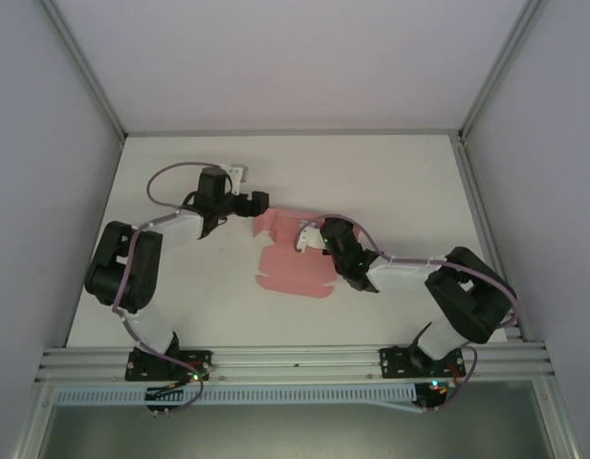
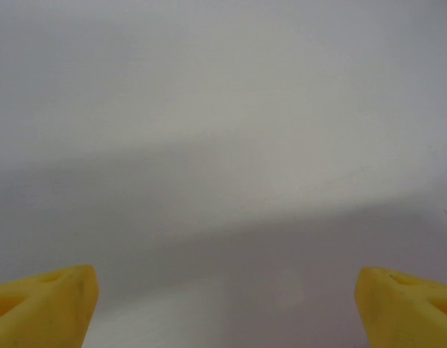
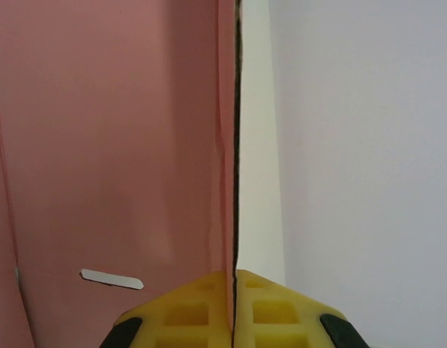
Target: Assemble paper box
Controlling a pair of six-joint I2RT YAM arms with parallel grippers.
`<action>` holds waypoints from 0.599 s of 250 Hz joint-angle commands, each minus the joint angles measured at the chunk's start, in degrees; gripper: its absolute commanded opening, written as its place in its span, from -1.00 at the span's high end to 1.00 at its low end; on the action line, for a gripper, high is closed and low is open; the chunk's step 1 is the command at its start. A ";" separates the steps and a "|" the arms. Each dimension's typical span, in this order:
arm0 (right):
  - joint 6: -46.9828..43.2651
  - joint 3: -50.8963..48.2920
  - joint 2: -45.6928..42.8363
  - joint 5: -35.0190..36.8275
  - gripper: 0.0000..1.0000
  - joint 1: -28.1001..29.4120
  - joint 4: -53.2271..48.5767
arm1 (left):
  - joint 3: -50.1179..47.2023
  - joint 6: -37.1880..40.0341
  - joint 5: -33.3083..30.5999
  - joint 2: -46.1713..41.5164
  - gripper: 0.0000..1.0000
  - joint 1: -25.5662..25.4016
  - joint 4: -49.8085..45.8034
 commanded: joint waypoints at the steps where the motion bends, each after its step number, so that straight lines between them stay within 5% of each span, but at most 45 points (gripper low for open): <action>1: 2.26 1.11 0.49 1.10 1.00 0.58 0.37 | -2.21 3.22 4.85 -0.85 -0.77 -0.16 1.99; 35: 3.16 1.73 0.57 1.42 1.00 0.58 -0.97 | -5.20 3.65 8.78 -2.80 -0.62 -0.89 3.10; 93: 4.68 1.72 0.54 2.38 1.00 0.97 -2.36 | -8.14 1.93 14.79 -3.64 0.12 -3.24 5.91; 150: 5.44 0.76 -0.24 2.71 1.00 1.28 -2.71 | -12.16 -5.68 22.73 -6.03 0.06 -3.38 14.37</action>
